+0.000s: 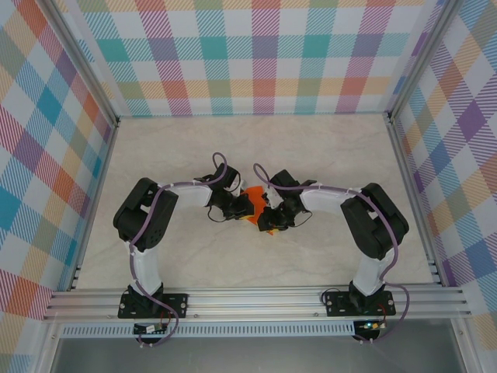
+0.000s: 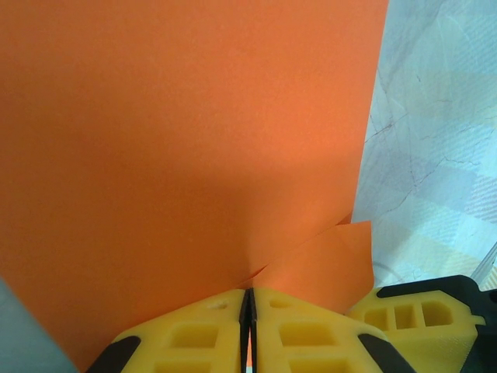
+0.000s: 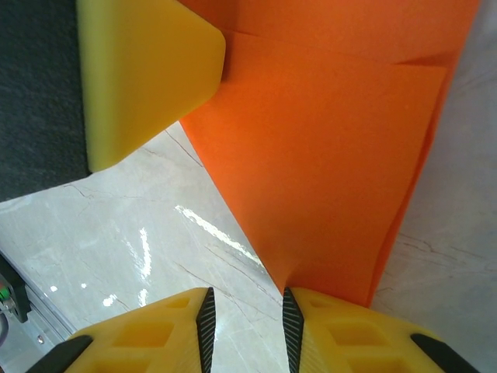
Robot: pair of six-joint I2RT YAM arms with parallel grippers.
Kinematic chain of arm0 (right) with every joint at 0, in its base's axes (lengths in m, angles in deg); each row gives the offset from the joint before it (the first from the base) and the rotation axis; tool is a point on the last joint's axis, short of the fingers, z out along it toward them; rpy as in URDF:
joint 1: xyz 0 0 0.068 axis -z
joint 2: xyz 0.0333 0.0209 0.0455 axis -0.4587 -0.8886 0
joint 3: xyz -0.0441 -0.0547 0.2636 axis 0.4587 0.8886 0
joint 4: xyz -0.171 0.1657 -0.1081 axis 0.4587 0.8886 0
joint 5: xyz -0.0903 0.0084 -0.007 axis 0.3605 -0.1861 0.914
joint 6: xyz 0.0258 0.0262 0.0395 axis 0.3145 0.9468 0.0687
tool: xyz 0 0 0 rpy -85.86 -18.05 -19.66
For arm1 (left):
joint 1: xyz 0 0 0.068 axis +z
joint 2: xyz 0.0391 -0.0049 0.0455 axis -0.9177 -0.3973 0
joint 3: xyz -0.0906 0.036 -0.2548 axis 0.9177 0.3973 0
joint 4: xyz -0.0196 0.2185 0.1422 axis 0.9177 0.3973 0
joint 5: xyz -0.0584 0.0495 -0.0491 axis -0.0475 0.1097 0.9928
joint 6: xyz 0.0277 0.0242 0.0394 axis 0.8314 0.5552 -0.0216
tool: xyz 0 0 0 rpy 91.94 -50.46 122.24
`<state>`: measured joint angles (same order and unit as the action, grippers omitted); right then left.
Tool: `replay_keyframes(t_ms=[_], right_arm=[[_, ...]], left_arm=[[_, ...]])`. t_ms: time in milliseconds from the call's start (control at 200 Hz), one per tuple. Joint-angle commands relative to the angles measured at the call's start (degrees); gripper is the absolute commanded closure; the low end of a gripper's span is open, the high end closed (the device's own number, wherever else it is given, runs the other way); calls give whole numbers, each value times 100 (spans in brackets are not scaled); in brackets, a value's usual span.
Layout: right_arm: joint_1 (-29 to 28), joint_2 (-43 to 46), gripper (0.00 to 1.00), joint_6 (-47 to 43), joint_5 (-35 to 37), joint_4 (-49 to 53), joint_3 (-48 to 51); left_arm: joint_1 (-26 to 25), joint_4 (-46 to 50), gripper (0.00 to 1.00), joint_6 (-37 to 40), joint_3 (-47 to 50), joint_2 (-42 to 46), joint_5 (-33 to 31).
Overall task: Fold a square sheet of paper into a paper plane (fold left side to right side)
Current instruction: Third fold the triangle at the center of the table.
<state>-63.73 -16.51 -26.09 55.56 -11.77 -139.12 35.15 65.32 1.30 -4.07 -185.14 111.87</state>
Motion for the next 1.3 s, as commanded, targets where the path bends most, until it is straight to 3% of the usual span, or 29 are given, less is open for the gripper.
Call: replay_keyframes(t_ms=[0,630,1295], right_arm=[[-15,-62,69,-48,54,343,104],[-16,97,69,272,-624,-122,422],[-23,729,70,215,138,891,827]], left_arm=[[-84,466,89,130,129,-114,-514],[-81,387,88,169,278,51,-483],[-81,382,89,184,311,-58,-587]])
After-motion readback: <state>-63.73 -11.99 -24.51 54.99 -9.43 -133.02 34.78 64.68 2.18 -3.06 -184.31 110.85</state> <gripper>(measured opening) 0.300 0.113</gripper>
